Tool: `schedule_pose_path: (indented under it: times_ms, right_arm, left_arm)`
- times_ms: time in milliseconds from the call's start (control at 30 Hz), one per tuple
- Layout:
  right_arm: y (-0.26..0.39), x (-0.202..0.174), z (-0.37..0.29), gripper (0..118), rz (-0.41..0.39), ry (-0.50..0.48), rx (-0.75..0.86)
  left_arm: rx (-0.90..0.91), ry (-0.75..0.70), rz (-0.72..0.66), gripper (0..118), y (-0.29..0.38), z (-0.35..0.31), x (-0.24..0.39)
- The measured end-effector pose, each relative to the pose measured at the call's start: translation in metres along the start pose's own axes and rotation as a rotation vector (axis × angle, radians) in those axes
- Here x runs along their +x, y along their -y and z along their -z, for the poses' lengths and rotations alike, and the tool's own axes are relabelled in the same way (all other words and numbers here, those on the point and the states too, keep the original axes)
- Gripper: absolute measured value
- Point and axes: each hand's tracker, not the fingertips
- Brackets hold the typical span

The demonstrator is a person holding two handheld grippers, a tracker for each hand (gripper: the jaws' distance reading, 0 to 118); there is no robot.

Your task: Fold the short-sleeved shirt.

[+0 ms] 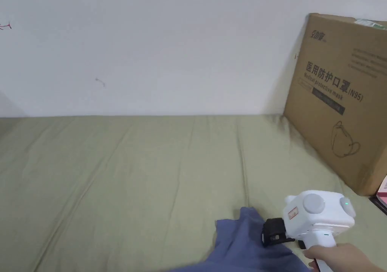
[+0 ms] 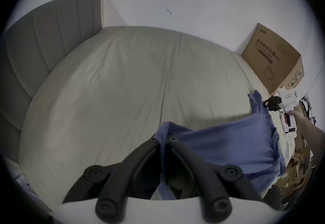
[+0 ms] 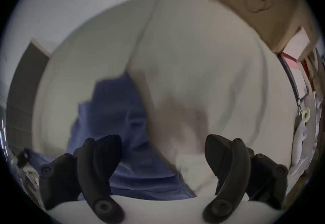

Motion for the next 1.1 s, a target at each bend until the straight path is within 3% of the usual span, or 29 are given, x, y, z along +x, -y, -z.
schedule_pose_path:
  times_ms: [100, 167, 200, 233, 267, 300, 367, 433, 533, 700, 933, 1100]
  right_arm:
    - [0.015, -0.017, -0.002, 94, -0.114, 0.069, 0.065]
    - [0.020, -0.017, -0.010, 81, -0.084, 0.022, 0.053]
    - [0.028, -0.021, -0.019, 63, -0.083, 0.013, 0.049]
    - [0.033, -0.023, -0.023, 14, -0.092, -0.018, 0.051]
    - [0.041, -0.027, -0.029, 1, -0.140, -0.066, 0.054]
    - [0.051, -0.030, -0.031, 1, -0.164, -0.136, 0.041]
    - [0.065, -0.025, -0.047, 1, -0.113, -0.123, 0.073]
    - [0.079, -0.017, -0.081, 1, -0.051, -0.073, 0.220]
    - [0.072, 0.000, -0.146, 1, 0.026, -0.119, 0.360]
    - [0.068, 0.008, -0.250, 1, 0.053, -0.120, 0.523]
    - [0.050, -0.015, -0.370, 1, 0.040, -0.067, 0.703]
    - [0.016, -0.030, -0.422, 1, 0.097, -0.103, 0.776]
  left_arm:
    - [-0.016, -0.005, -0.004, 3, 0.003, 0.004, 0.002]
    - [-0.033, 0.000, -0.016, 3, 0.003, 0.006, 0.001]
    - [-0.039, 0.000, -0.019, 3, 0.004, 0.005, 0.001]
    - [-0.040, 0.001, -0.020, 3, 0.005, 0.003, 0.002]
    - [-0.041, 0.003, -0.020, 3, 0.005, 0.000, 0.002]
    - [-0.037, 0.007, -0.020, 3, 0.006, -0.005, 0.002]
    - [-0.022, 0.012, -0.022, 3, 0.005, -0.017, 0.002]
    - [0.038, 0.031, -0.010, 3, 0.003, -0.035, 0.005]
    - [0.078, 0.054, 0.014, 3, -0.011, -0.063, 0.011]
    - [0.210, 0.097, 0.116, 3, -0.060, -0.115, 0.030]
    - [0.339, 0.093, 0.207, 3, -0.153, -0.173, 0.053]
    - [0.387, 0.082, 0.173, 3, -0.215, -0.189, 0.052]
